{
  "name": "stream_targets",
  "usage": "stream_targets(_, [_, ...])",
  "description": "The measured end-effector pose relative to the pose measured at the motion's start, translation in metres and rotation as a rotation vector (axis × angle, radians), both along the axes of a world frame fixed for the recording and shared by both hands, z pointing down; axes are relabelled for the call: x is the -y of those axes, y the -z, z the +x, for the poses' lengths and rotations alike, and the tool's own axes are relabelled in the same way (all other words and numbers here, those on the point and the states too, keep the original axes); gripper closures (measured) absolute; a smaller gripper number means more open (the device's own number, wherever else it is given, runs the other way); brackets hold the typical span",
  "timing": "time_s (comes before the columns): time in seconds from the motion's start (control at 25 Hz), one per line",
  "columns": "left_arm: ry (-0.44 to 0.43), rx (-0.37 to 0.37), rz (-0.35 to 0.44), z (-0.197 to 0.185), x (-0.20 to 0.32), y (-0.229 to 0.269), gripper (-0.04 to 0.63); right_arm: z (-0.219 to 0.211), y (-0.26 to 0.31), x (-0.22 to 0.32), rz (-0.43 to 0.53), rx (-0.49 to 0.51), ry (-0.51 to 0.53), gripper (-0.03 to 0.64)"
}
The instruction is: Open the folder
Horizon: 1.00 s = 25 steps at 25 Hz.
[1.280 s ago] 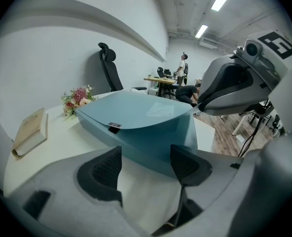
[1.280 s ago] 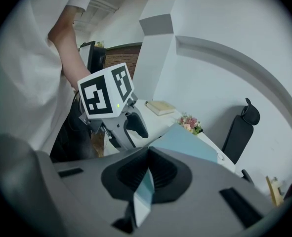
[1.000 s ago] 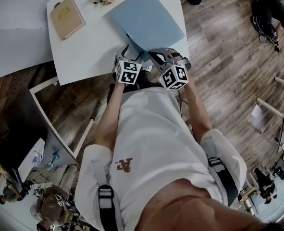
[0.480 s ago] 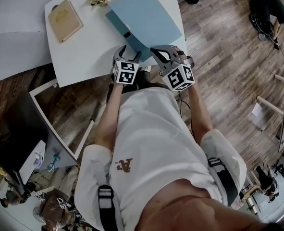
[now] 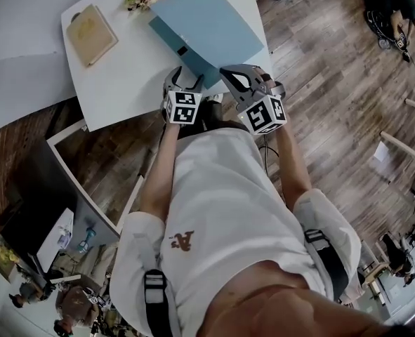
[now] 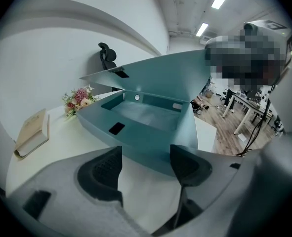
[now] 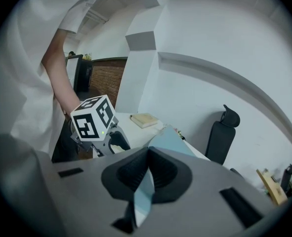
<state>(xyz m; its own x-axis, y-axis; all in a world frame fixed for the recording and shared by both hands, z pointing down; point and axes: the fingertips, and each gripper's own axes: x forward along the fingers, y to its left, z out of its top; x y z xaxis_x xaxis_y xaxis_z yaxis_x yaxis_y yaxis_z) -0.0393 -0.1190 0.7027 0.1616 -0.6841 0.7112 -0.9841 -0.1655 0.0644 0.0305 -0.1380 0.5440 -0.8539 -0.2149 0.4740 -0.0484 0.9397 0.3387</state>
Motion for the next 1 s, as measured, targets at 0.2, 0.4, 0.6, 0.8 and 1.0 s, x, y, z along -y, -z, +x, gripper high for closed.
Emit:
stream_targets(0.2, [-0.007, -0.003, -0.025, -0.002, -0.002, 0.002, 0.281, 0.003, 0.011, 0.004, -0.001, 0.024, -0.044, 0.609])
stream_targets(0.4, [-0.047, 0.011, -0.026, -0.005, 0.001, 0.005, 0.281, 0.002, 0.021, 0.005, -0.022, 0.053, -0.091, 0.609])
stream_targets(0.6, [-0.126, 0.057, -0.032, -0.006, 0.008, 0.005, 0.282, 0.004, 0.028, 0.006, -0.029, 0.077, -0.168, 0.609])
stream_targets(0.8, [-0.163, 0.048, -0.022, -0.011, 0.016, 0.008, 0.284, 0.004, 0.039, 0.008, -0.043, 0.071, -0.245, 0.609])
stream_targets(1.0, [-0.178, 0.038, -0.038, -0.014, 0.019, 0.004, 0.298, 0.007, 0.044, 0.012, -0.052, 0.085, -0.312, 0.609])
